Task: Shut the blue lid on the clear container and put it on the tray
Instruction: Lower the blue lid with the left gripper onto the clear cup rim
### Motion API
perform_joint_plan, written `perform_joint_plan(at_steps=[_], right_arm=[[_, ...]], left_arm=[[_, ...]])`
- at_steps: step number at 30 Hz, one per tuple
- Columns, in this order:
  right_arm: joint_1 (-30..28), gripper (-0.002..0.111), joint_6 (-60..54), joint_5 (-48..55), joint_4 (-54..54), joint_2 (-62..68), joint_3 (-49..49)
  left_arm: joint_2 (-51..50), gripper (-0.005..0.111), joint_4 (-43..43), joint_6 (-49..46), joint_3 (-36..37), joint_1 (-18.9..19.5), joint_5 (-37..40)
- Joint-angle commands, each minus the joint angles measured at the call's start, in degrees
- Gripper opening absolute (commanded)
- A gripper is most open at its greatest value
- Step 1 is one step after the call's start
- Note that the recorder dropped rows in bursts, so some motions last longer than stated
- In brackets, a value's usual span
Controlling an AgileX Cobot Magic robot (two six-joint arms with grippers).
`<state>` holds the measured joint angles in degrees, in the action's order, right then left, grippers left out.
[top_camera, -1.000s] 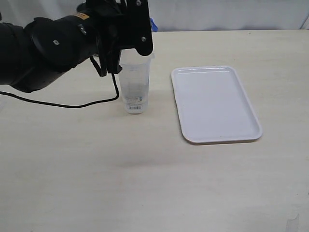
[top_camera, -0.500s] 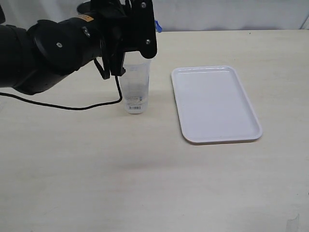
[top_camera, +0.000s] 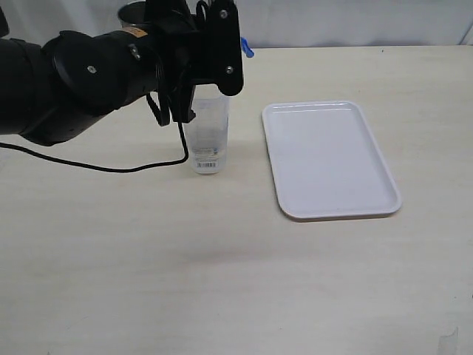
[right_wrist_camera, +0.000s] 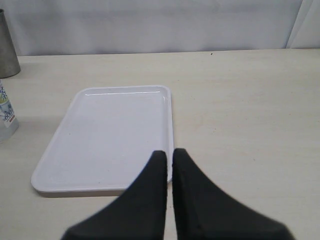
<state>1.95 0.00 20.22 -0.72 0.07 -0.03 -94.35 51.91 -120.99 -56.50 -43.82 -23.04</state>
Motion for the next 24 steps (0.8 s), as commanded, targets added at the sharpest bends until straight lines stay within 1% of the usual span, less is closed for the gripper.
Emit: perform_joint_plan(at_steps=[1,6,24], right_arm=[[0.1,0.004,0.0,-0.3,-0.1,-0.1,0.0],[0.1,0.004,0.0,-0.3,-0.1,-0.1,0.0],[0.1,0.004,0.0,-0.3,-0.1,-0.1,0.0]], left_arm=[[0.1,0.0,0.9,-1.8,-0.3,-0.2,0.0],[0.1,0.0,3.0,-1.8,-0.3,-0.2,0.0],[0.1,0.0,3.3,-1.8,-0.2,-0.2,0.4]])
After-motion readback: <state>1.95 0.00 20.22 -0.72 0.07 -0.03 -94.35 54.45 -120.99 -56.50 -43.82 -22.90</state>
